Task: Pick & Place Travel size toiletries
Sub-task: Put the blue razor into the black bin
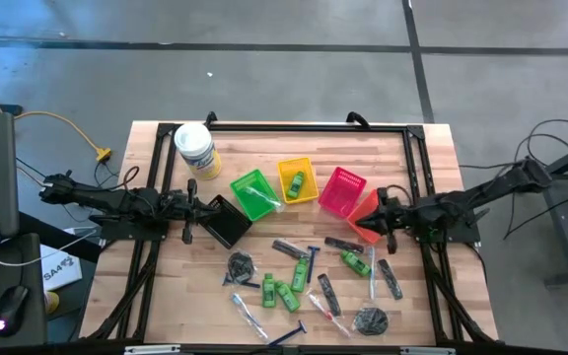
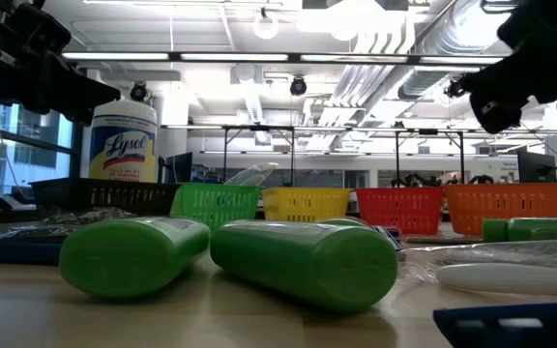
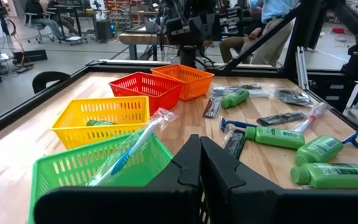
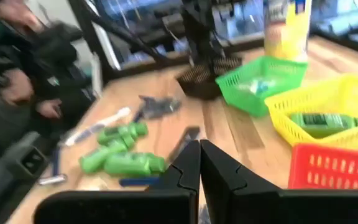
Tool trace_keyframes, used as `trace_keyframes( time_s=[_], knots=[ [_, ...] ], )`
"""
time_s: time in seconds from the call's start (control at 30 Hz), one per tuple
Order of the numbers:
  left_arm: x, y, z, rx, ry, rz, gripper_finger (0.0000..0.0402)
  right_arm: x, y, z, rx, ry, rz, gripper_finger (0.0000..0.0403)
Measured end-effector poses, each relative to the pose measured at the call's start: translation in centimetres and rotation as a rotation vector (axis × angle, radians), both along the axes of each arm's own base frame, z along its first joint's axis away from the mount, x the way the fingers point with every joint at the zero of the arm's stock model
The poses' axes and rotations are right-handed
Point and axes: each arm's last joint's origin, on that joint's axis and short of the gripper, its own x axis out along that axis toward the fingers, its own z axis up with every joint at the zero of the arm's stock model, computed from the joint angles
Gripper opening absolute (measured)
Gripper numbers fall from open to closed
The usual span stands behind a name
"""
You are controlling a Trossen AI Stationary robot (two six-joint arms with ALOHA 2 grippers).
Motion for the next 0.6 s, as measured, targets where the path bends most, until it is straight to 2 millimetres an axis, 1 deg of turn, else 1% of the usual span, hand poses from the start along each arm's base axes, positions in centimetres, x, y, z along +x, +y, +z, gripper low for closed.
trace_keyframes(
  time_s=[0.17,0.23,0.3,0.37,0.47,0.6],
  knots=[
    [0.0,0.0,0.0,0.001,0.000,-0.001,0.0000,3.3,1.2,2.0,-0.021,0.115,0.039,0.0003],
    [0.0,0.0,0.0,0.001,0.001,-0.001,0.0000,4.7,1.7,2.7,-0.059,0.162,0.051,0.0003],
    [0.0,0.0,0.0,0.002,0.001,-0.001,0.0000,5.9,2.1,3.3,-0.104,0.173,0.059,0.0003],
    [0.0,0.0,0.0,0.001,0.000,-0.004,0.0000,6.6,2.4,3.9,-0.148,0.137,0.070,0.0003],
    [0.0,-0.1,0.0,-0.001,0.004,-0.051,0.0000,6.7,2.4,4.5,-0.214,0.060,0.093,0.0003],
    [0.0,-0.3,-0.1,-0.015,0.011,-0.113,0.0000,5.5,1.9,5.7,-0.220,-0.030,0.043,0.0003]
  ],
)
